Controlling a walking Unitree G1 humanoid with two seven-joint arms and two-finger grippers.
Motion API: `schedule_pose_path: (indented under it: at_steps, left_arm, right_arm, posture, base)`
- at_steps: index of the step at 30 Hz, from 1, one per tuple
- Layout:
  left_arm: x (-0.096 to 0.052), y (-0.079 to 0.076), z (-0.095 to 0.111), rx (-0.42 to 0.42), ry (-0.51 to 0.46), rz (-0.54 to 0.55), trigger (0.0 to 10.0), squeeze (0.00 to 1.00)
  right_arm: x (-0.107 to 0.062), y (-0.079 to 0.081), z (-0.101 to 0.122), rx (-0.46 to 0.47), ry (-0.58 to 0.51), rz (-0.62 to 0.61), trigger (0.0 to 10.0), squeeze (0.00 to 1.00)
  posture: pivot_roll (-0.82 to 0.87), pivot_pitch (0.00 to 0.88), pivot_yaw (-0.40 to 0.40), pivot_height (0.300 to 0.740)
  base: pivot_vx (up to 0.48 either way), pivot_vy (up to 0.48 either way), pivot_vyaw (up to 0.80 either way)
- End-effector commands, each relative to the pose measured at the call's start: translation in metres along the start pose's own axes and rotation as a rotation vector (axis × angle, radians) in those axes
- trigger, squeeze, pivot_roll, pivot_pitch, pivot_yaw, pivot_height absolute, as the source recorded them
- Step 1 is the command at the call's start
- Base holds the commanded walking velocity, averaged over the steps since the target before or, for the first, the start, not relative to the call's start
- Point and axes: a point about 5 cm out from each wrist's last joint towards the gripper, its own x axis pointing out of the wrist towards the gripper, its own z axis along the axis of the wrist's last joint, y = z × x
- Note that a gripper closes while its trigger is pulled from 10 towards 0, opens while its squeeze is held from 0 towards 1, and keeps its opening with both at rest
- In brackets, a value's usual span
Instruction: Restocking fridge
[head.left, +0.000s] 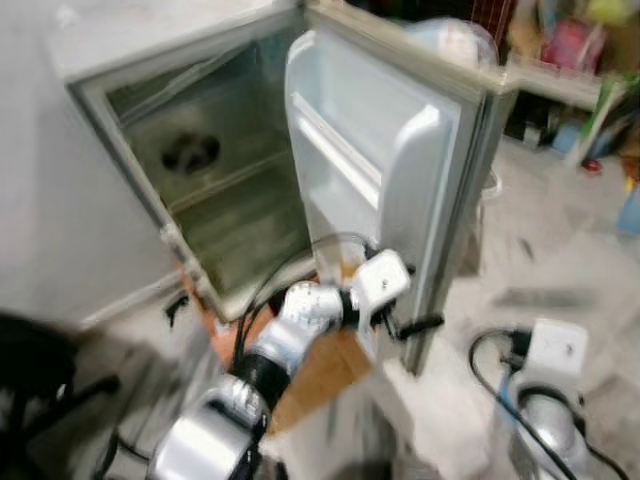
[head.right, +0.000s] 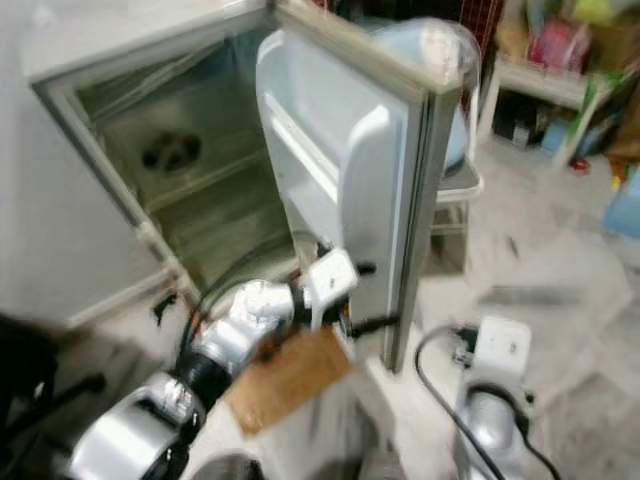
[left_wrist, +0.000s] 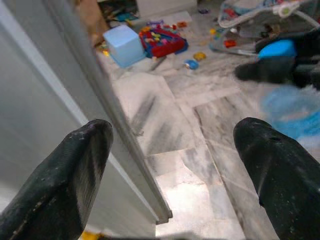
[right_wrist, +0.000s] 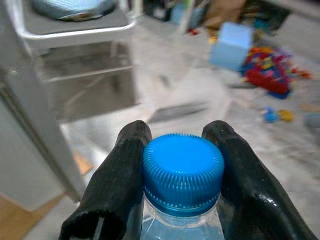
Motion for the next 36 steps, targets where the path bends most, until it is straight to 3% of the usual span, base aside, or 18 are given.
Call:
schedule_pose_path:
  at_steps: [1, 9, 11, 12, 13, 14, 18, 19, 21, 22, 24, 25, 26, 27, 29, 30, 32, 36]
  left_arm:
    - [0.025, -0.008, 0.031, 0.029, -0.087, -0.039, 10.0, 0.00]
    - [0.025, -0.001, 0.042, 0.067, -0.151, 0.075, 10.0, 0.00]
    - [0.011, 0.012, 0.034, 0.054, -0.152, 0.177, 10.0, 0.00]
    - [-0.008, 0.025, 0.023, 0.034, -0.146, 0.283, 10.0, 0.00]
    - [-0.008, 0.025, 0.023, 0.034, -0.146, 0.283, 10.0, 0.00]
    - [-0.030, 0.036, 0.011, 0.016, -0.135, 0.398, 10.0, 0.00]
    - [-0.030, 0.036, 0.011, 0.016, -0.135, 0.398, 10.0, 0.00]
    - [-0.057, 0.046, -0.003, -0.007, -0.118, 0.551, 10.0, 0.00]
    - [-0.057, 0.046, -0.003, -0.007, -0.118, 0.551, 10.0, 0.00]
    - [-0.087, 0.052, -0.019, -0.028, -0.089, 0.721, 10.0, 0.00]
    - [-0.087, 0.052, -0.019, -0.028, -0.089, 0.721, 10.0, 0.00]
    - [-0.126, 0.052, -0.044, -0.085, -0.027, 0.917, 10.0, 0.00]
    - [-0.126, 0.052, -0.044, -0.085, -0.027, 0.917, 10.0, 0.00]
    - [-0.158, 0.047, -0.064, -0.135, 0.028, 1.058, 10.0, 0.00]
    - [-0.158, 0.047, -0.064, -0.135, 0.028, 1.058, 10.0, 0.00]
    - [-0.180, 0.041, -0.076, -0.162, 0.062, 1.137, 10.0, 0.00]
    - [-0.192, 0.037, -0.081, -0.176, 0.073, 1.176, 10.0, 0.00]
    - [-0.197, 0.032, -0.082, -0.174, 0.068, 1.188, 10.0, 0.00]
  right_arm:
    - [-0.001, 0.008, 0.007, 0.024, -0.023, 0.023, 10.0, 0.00]
    - [0.001, 0.014, 0.010, 0.032, -0.031, 0.033, 10.0, 0.00]
    - [0.004, 0.015, 0.012, 0.032, -0.035, 0.041, 10.0, 0.00]
    - [0.007, 0.018, 0.014, 0.034, -0.042, 0.055, 10.0, 0.00]
    - [0.007, 0.018, 0.014, 0.034, -0.042, 0.055, 10.0, 0.00]
    - [0.010, 0.021, 0.017, 0.029, -0.054, 0.076, 10.0, 0.00]
    - [0.010, 0.021, 0.017, 0.029, -0.054, 0.076, 10.0, 0.00]
    - [0.014, 0.027, 0.022, 0.027, -0.076, 0.114, 10.0, 0.00]
    - [0.014, 0.027, 0.022, 0.027, -0.076, 0.114, 10.0, 0.00]
    - [0.018, 0.036, 0.031, 0.029, -0.119, 0.175, 10.0, 0.00]
    - [0.018, 0.036, 0.031, 0.029, -0.119, 0.175, 10.0, 0.00]
    - [0.020, 0.050, 0.048, 0.035, -0.204, 0.266, 10.0, 0.00]
    - [0.020, 0.050, 0.048, 0.035, -0.204, 0.266, 10.0, 0.00]
    - [0.021, 0.061, 0.062, 0.046, -0.269, 0.338, 10.0, 0.00]
    - [0.021, 0.061, 0.062, 0.046, -0.269, 0.338, 10.0, 0.00]
    - [0.021, 0.068, 0.072, 0.051, -0.315, 0.386, 10.0, 0.00]
    - [0.022, 0.071, 0.078, 0.054, -0.347, 0.414, 10.0, 0.00]
    - [0.023, 0.074, 0.083, 0.067, -0.375, 0.443, 10.0, 0.00]
  posture:
    - [-0.13, 0.000, 0.095, 0.740]
    - [-0.13, 0.000, 0.098, 0.740]
    - [-0.10, 0.000, 0.080, 0.740]
    - [-0.09, 0.000, 0.071, 0.740]
    - [-0.09, 0.000, 0.071, 0.740]
    - [-0.06, 0.000, 0.051, 0.740]
    - [-0.06, 0.000, 0.051, 0.740]
    - [-0.03, 0.000, 0.025, 0.740]
    - [-0.03, 0.000, 0.025, 0.740]
    - [-0.01, 0.000, 0.002, 0.740]
    - [-0.01, 0.000, 0.002, 0.740]
    - [0.03, 0.000, -0.036, 0.740]
    - [0.03, 0.000, -0.036, 0.740]
    - [0.04, 0.000, -0.049, 0.740]
    - [0.04, 0.000, -0.049, 0.740]
    - [0.05, 0.000, -0.057, 0.740]
    - [0.06, 0.000, -0.062, 0.740]
    - [0.07, 0.000, -0.058, 0.740]
  base:
    - [0.000, 0.000, 0.00]
    - [0.000, 0.000, 0.00]
    - [0.000, 0.000, 0.00]
    - [0.000, 0.000, 0.00]
    - [0.000, 0.000, 0.00]
    - [0.000, 0.000, 0.00]
    - [0.000, 0.000, 0.00]
    - [0.000, 0.000, 0.00]
    - [0.000, 0.000, 0.00]
    - [0.000, 0.000, 0.00]
    - [0.000, 0.000, 0.00]
    - [0.000, 0.000, 0.00]
    - [0.000, 0.000, 0.00]
    - [0.000, 0.000, 0.00]
    - [0.000, 0.000, 0.00]
    - [0.000, 0.000, 0.00]
    - [0.000, 0.000, 0.00]
    - [0.176, 0.000, 0.00]
